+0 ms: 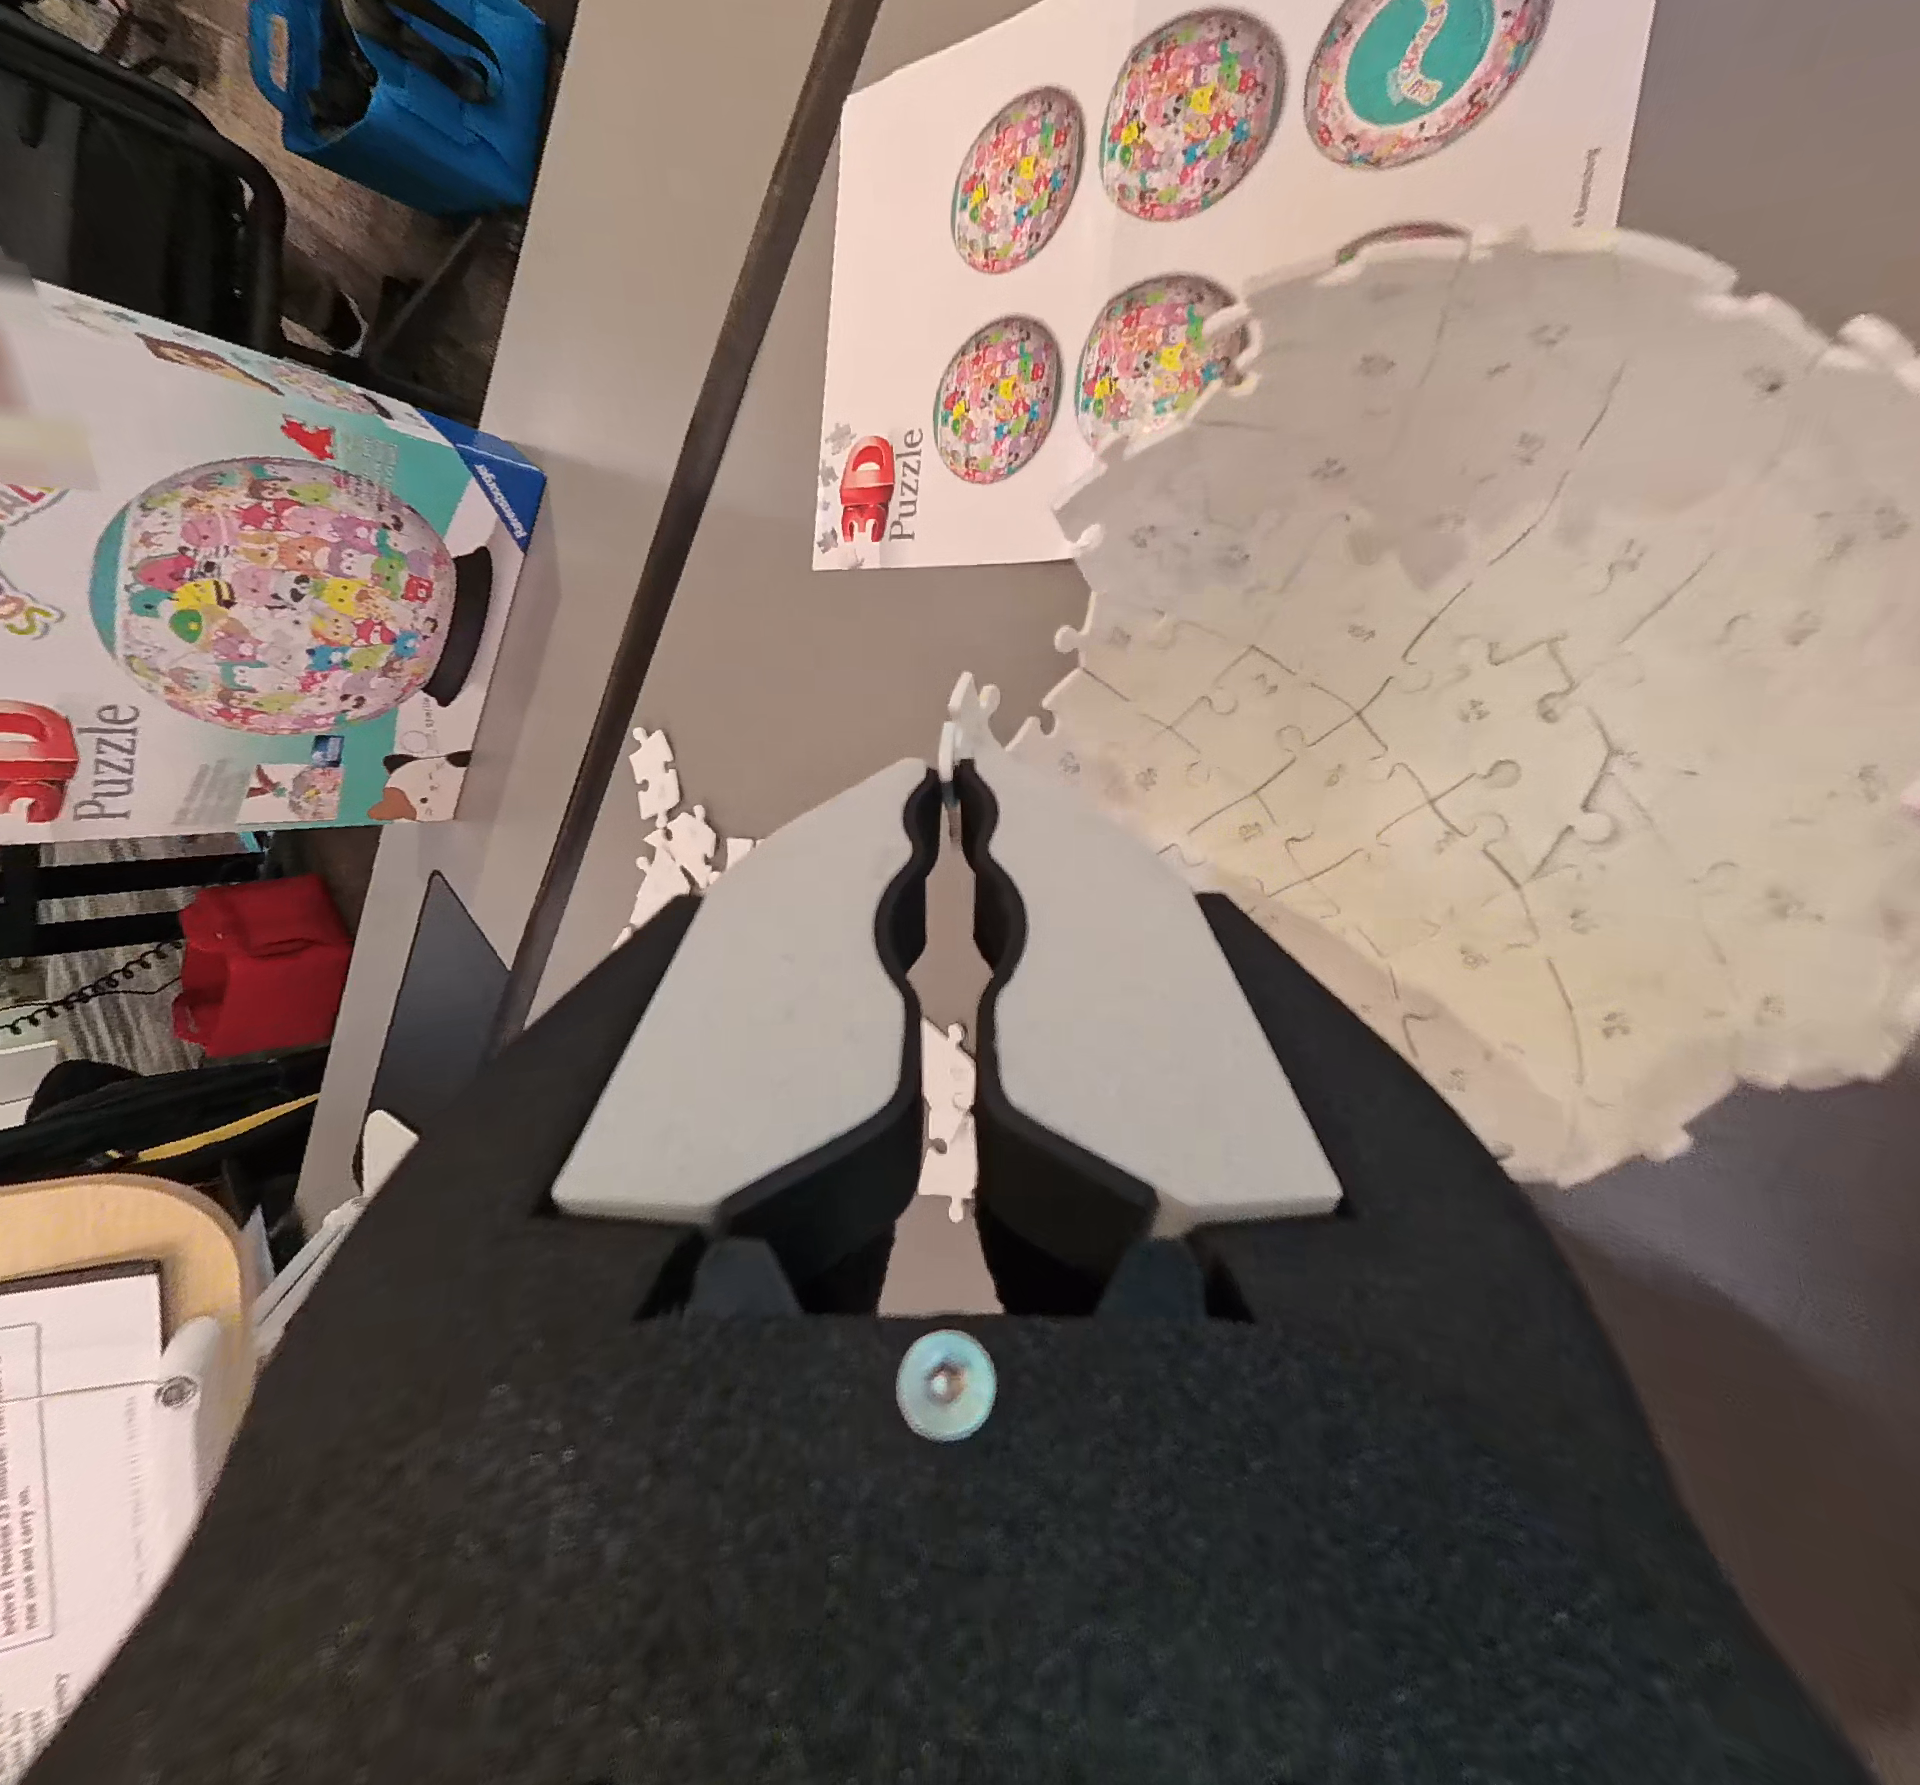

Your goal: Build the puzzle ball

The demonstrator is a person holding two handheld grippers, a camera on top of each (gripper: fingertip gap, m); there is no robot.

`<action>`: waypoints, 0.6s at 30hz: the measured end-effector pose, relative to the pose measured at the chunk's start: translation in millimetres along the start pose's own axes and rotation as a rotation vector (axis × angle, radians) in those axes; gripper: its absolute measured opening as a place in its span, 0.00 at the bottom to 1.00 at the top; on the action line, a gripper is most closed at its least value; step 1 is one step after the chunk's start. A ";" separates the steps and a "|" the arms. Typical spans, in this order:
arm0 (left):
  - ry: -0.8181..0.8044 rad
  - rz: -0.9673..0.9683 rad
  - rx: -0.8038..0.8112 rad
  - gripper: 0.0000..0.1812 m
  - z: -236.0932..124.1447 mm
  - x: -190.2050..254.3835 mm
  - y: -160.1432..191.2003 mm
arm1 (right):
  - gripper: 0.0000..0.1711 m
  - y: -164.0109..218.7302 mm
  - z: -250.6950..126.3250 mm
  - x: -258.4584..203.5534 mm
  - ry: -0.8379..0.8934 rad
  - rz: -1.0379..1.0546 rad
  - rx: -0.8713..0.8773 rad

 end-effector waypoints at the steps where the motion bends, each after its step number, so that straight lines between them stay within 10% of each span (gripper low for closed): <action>1: 0.009 -0.004 0.002 0.02 1.3 0.1 0.9 | 0.02 -0.1 0.1 -0.2 0.001 -0.002 0.000; 18: 0.082 -0.040 0.059 0.10 3.1 -3.4 9.3 | 0.02 -3.8 -1.4 1.9 0.012 0.000 0.011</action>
Point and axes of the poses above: each gripper's, where its closed fingertips meet, z out along the fingers, y out of its underside, x = y × z across the jaws, the point moved 6 cm from there along -z, back along the fingers, and after that the axes turned 13 degrees about y, right-handed, at the moved point
